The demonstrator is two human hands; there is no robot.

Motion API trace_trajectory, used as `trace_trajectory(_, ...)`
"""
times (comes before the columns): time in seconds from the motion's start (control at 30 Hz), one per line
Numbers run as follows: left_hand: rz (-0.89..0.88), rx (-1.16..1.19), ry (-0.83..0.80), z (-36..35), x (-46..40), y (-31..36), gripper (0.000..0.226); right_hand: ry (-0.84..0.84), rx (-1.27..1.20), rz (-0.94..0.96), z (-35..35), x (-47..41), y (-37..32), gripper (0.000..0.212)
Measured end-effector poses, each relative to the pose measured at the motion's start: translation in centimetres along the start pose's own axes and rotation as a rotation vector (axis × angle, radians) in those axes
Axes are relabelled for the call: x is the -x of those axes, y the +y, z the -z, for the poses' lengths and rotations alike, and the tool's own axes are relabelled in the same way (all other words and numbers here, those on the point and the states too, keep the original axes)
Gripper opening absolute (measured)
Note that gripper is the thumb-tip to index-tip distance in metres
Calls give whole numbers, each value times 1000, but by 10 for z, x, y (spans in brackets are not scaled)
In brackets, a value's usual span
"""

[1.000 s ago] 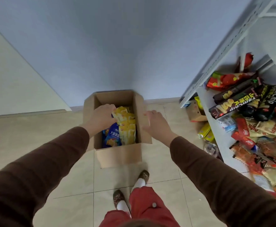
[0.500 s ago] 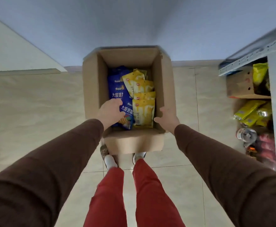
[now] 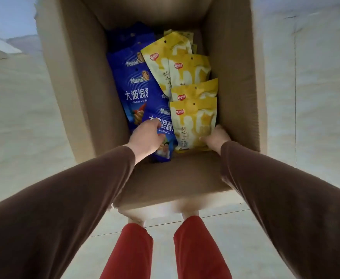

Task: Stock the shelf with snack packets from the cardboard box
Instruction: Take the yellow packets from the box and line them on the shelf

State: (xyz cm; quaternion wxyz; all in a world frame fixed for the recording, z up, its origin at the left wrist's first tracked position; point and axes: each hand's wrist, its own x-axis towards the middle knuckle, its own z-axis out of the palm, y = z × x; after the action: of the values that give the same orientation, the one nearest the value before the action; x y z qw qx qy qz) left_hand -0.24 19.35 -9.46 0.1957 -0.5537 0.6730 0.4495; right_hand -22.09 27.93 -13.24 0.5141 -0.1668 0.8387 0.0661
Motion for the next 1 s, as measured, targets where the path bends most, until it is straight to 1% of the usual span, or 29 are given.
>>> trace_trajectory(0.1, -16, 39, 22, -15, -22, -14, 39, 9, -37, -25, -24, -30, 5, 96)
trace_trajectory(0.13, -14, 52, 23, -17, -27, -17, 39, 15, -61, -38, -31, -36, 6, 102)
trace_trajectory(0.2, -10, 62, 19, -21, -34, -22, 39, 29, -128, -81, -41, -43, 9, 106)
trace_trajectory(0.23, -6, 64, 12, -22, -36, -24, 39, 45, -164, -104, -44, -44, 10, 104)
trace_trajectory(0.27, 3, 70, 2, -21, -37, -24, 38, 68, -191, -114, -46, -45, 13, 96)
trace_trajectory(0.3, 13, 79, -7, -21, -37, -24, 38, 84, -205, -113, -47, -45, 16, 83)
trace_trajectory(0.37, 39, 103, -23, -19, -37, -23, 36, 72, -197, -65, -45, -39, 22, 40)
trace_trajectory(0.4, 55, 115, -32, -18, -36, -21, 34, 70, -180, -28, -44, -35, 24, 23)
trace_trajectory(0.43, 70, 125, -42, -17, -36, -19, 34, 77, -168, 2, -41, -30, 26, 20)
trace_trajectory(0.5, 94, 141, -56, -15, -37, -14, 35, 114, -198, 76, -35, -19, 25, 26)
trace_trajectory(0.6, 104, 164, -58, -14, -40, -8, 36, 225, -287, 227, -17, 12, 15, 16)
trace_trajectory(0.63, 107, 170, -55, -14, -40, -7, 35, 282, -274, 283, -9, 26, 11, 12)
trace_trajectory(0.73, 145, 253, -60, -16, -43, 1, 34, 493, -81, 435, 15, 72, 5, 10)
trace_trajectory(0.77, 156, 296, -64, -18, -45, 5, 36, 542, -42, 440, 21, 85, 6, 11)
trace_trajectory(0.83, 165, 382, -65, -25, -53, 15, 40, 599, -73, 389, 31, 106, 9, 15)
trace_trajectory(0.93, 193, 467, -78, -41, -69, 33, 45, 628, -156, 254, 38, 122, 14, 23)
trace_trajectory(1.0, 261, 505, -103, -53, -76, 43, 42, 640, -177, 217, 37, 124, 16, 23)
